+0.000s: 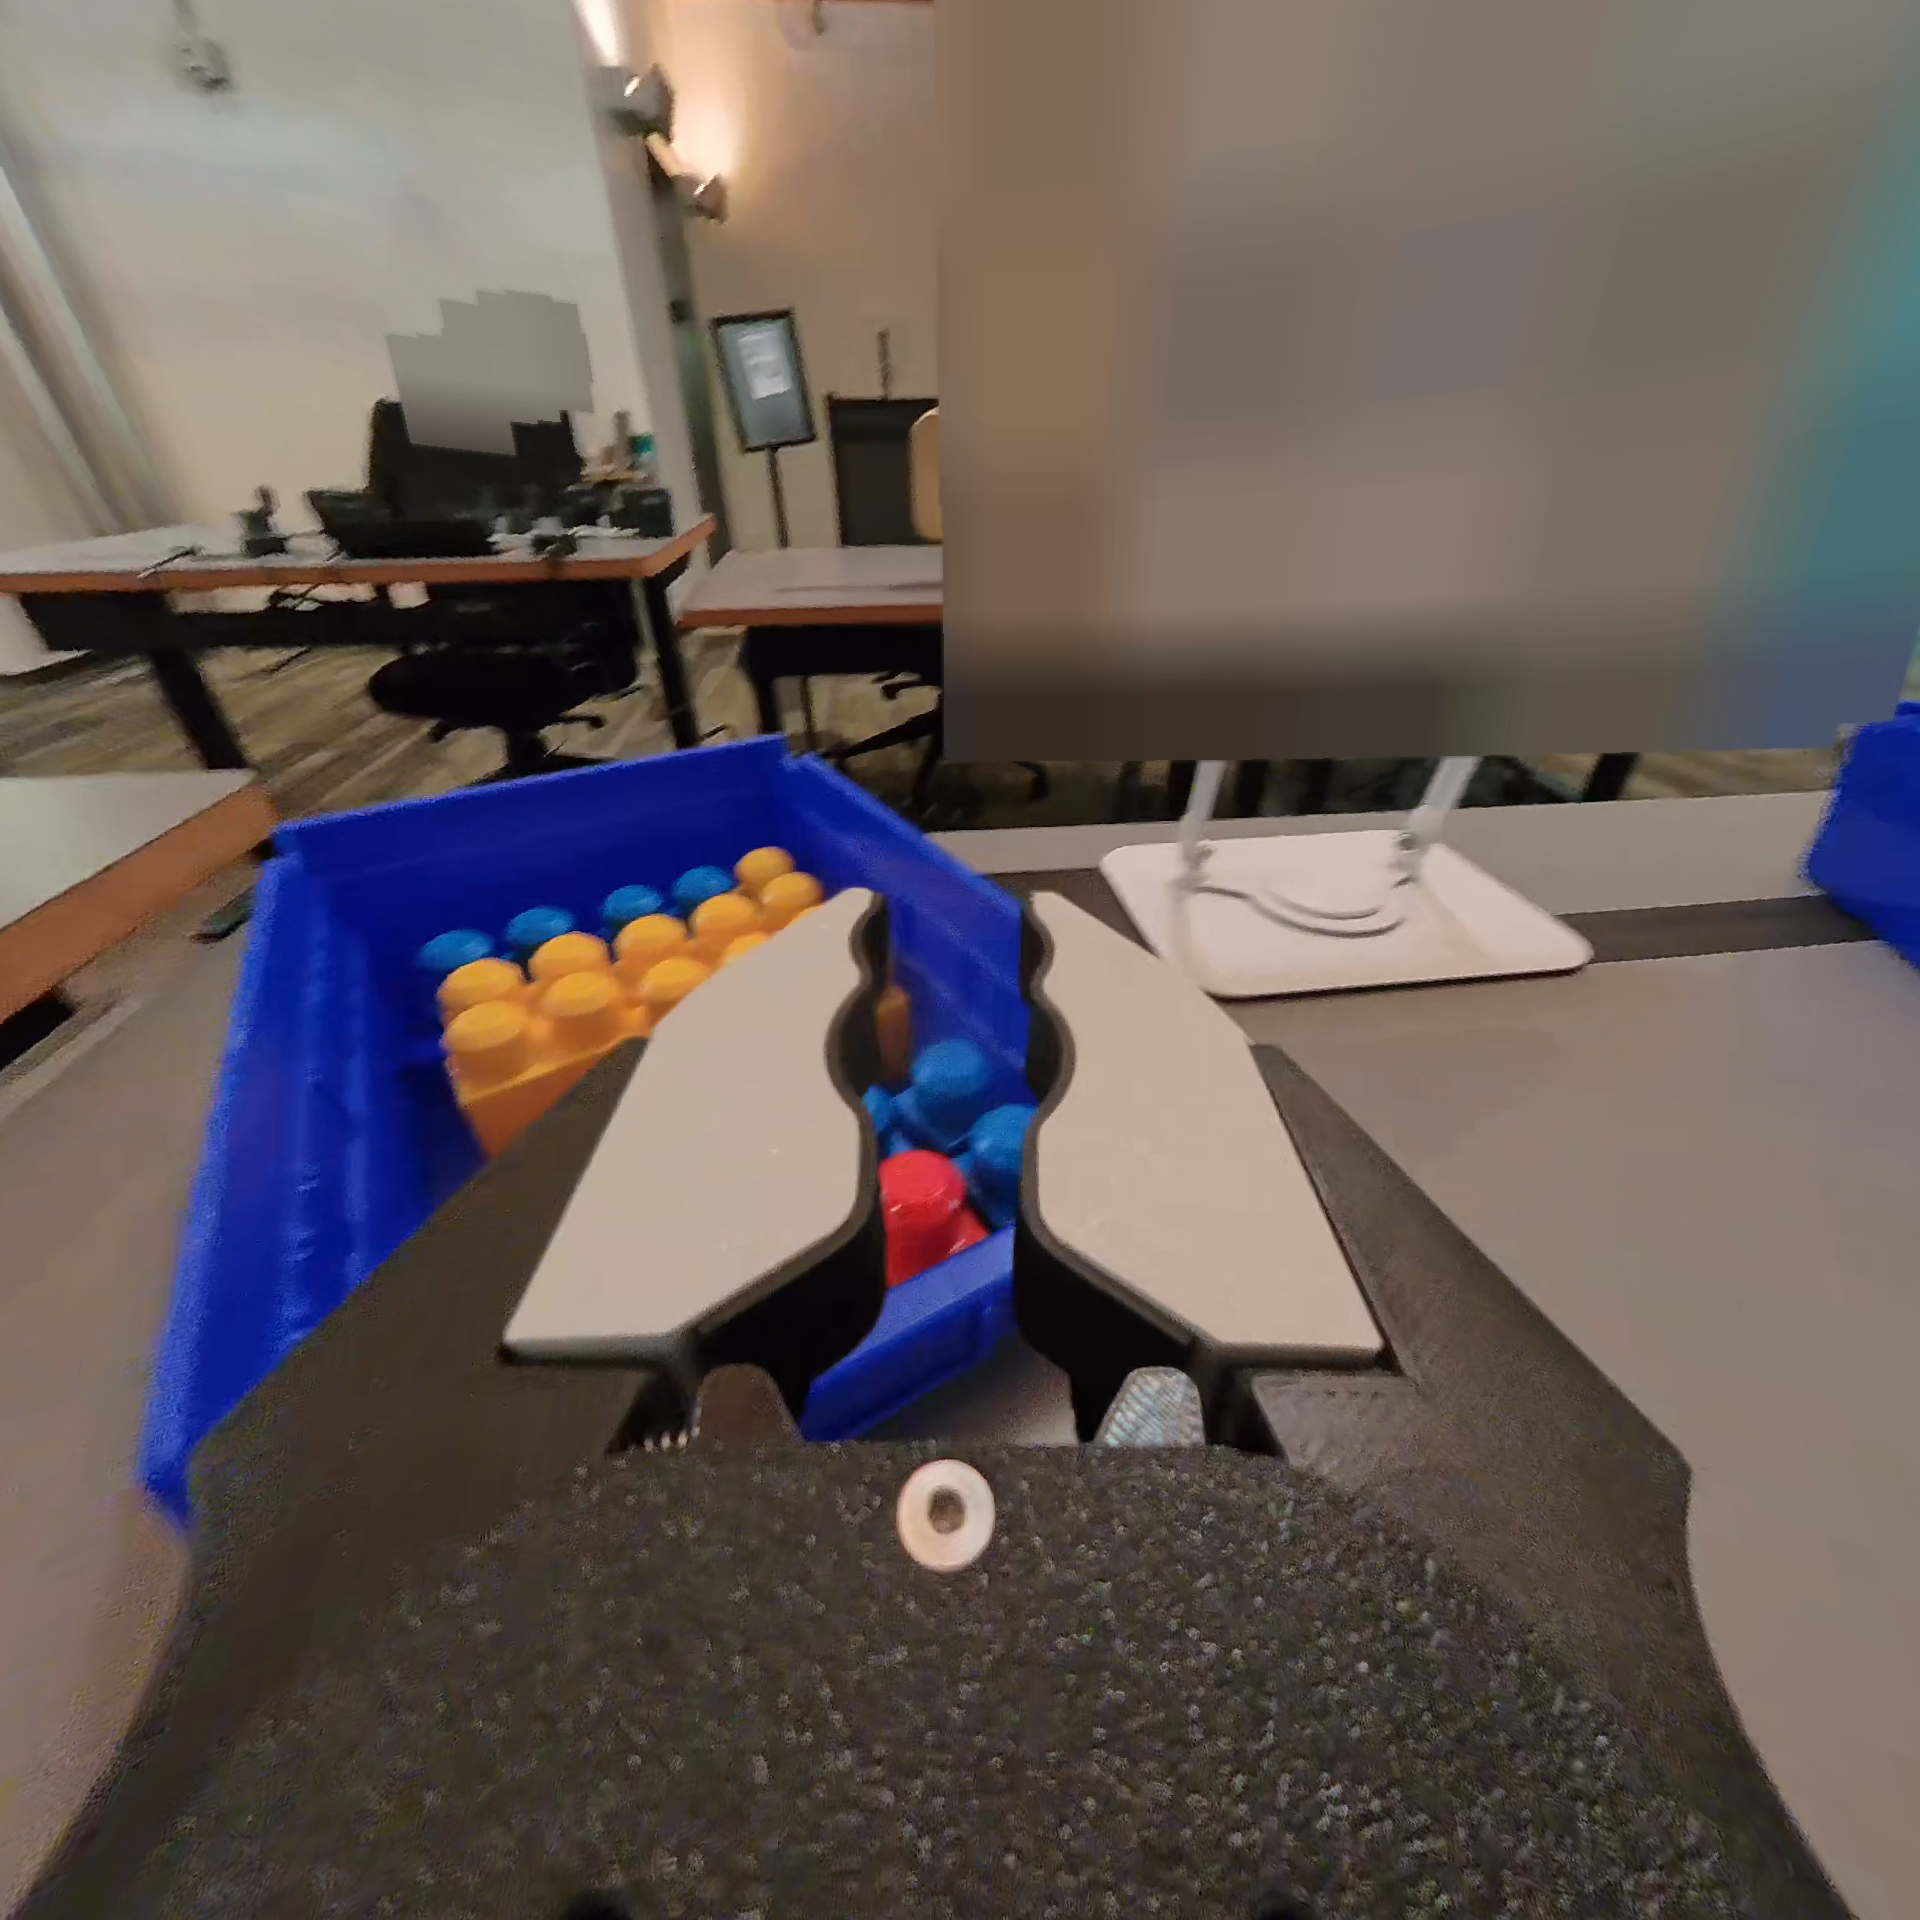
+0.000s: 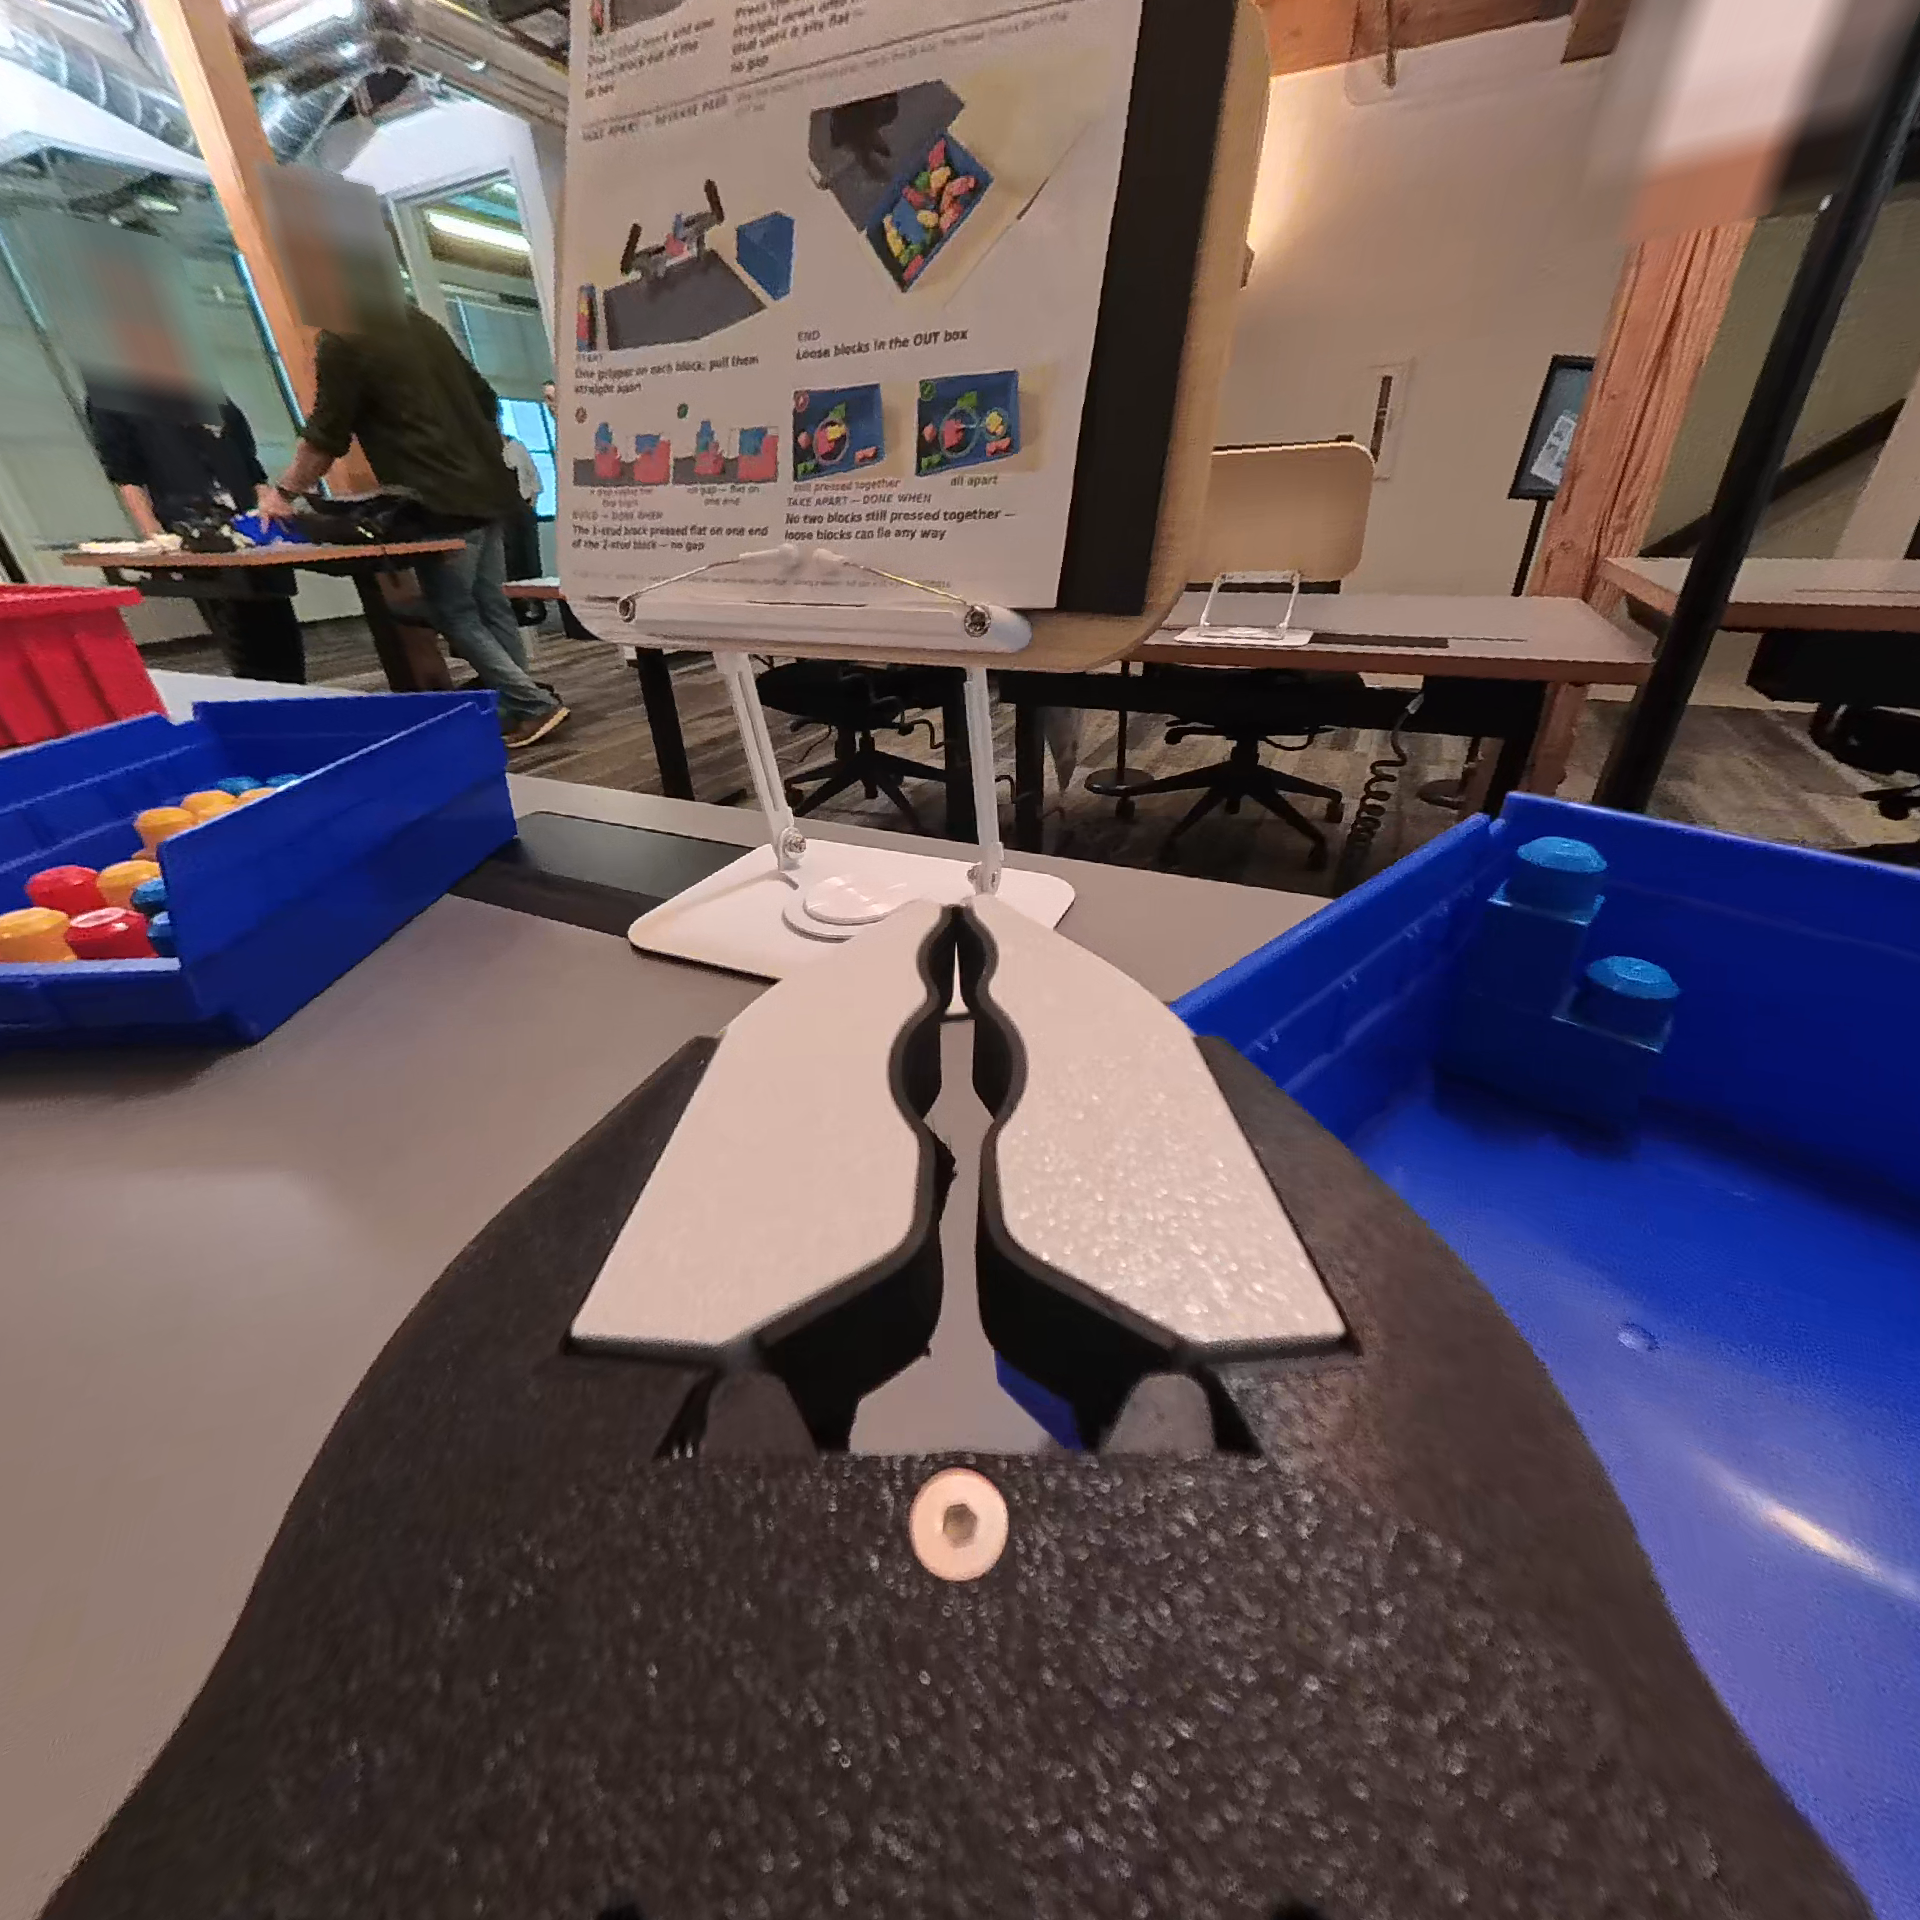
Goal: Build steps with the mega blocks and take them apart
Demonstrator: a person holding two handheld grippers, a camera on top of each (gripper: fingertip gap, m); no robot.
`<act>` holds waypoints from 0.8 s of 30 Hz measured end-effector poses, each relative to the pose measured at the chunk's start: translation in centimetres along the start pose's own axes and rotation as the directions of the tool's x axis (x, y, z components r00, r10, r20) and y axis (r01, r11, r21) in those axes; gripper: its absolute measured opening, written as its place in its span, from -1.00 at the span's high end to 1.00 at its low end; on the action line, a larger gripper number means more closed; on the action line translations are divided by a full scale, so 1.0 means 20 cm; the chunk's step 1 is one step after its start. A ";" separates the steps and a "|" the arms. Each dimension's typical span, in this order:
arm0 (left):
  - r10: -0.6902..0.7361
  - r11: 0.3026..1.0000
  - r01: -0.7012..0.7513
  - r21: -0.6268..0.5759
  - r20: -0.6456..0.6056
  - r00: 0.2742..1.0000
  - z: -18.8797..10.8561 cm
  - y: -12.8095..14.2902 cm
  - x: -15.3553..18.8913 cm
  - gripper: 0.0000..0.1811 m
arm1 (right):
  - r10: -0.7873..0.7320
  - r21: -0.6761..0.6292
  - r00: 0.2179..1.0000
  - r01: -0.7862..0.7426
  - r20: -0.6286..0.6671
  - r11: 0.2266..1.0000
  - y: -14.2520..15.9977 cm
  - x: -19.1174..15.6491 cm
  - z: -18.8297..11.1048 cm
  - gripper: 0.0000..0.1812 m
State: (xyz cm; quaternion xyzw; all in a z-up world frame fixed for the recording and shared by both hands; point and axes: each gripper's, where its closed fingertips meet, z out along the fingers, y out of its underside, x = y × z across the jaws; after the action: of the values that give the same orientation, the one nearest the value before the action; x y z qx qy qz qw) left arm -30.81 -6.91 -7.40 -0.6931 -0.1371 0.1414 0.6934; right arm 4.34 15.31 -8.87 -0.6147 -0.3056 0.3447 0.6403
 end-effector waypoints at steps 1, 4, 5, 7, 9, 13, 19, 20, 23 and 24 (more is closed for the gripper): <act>0.007 1.000 -0.006 -0.024 0.034 0.999 0.00 0.02 -0.04 0.66 | 0.002 0.003 1.000 -0.002 -0.004 1.000 0.00 0.00 0.00 1.00; 0.052 0.995 -0.042 -0.095 0.106 0.993 0.00 0.07 -0.13 0.52 | 0.001 -0.006 1.000 -0.001 -0.019 1.000 0.00 0.02 0.01 1.00; 0.066 0.991 -0.051 -0.124 0.114 0.991 0.00 0.10 -0.14 0.48 | -0.004 -0.018 1.000 0.003 -0.031 1.000 0.01 0.02 0.01 1.00; 0.077 0.984 -0.056 -0.172 0.115 0.990 0.01 0.16 -0.14 0.44 | -0.006 -0.041 0.999 0.004 -0.045 0.999 0.04 0.03 0.02 1.00; 0.081 0.975 -0.056 -0.214 0.112 0.990 0.03 0.21 -0.14 0.43 | -0.011 -0.062 0.998 0.007 -0.065 0.998 0.07 0.04 0.03 1.00; 0.099 0.945 -0.065 -0.320 0.091 0.991 0.08 0.30 -0.13 0.41 | -0.023 -0.089 0.997 0.017 -0.076 0.996 0.09 0.05 0.04 1.00; 0.112 0.875 -0.085 -0.476 0.030 0.993 0.12 0.43 -0.11 0.44 | -0.032 -0.125 0.998 0.024 -0.057 0.992 0.12 0.03 0.05 1.00; 0.114 0.868 -0.089 -0.489 0.022 0.993 0.12 0.44 -0.11 0.44 | -0.036 -0.132 0.998 0.029 -0.053 0.991 0.13 0.03 0.05 1.00; 0.128 0.839 -0.108 -0.533 0.001 0.992 0.12 0.47 -0.12 0.44 | -0.053 -0.144 0.998 0.046 -0.039 0.988 0.14 0.01 0.05 1.00; 0.133 0.828 -0.113 -0.549 -0.004 0.991 0.12 0.48 -0.12 0.43 | -0.051 -0.145 0.998 0.045 -0.032 0.988 0.14 0.00 0.05 1.00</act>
State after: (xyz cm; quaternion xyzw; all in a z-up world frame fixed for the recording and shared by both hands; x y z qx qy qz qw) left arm -34.00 -5.73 -17.08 -0.8673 -0.1387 0.1524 0.4531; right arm 3.36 15.98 -11.64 -0.6581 -0.3329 0.2950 0.6076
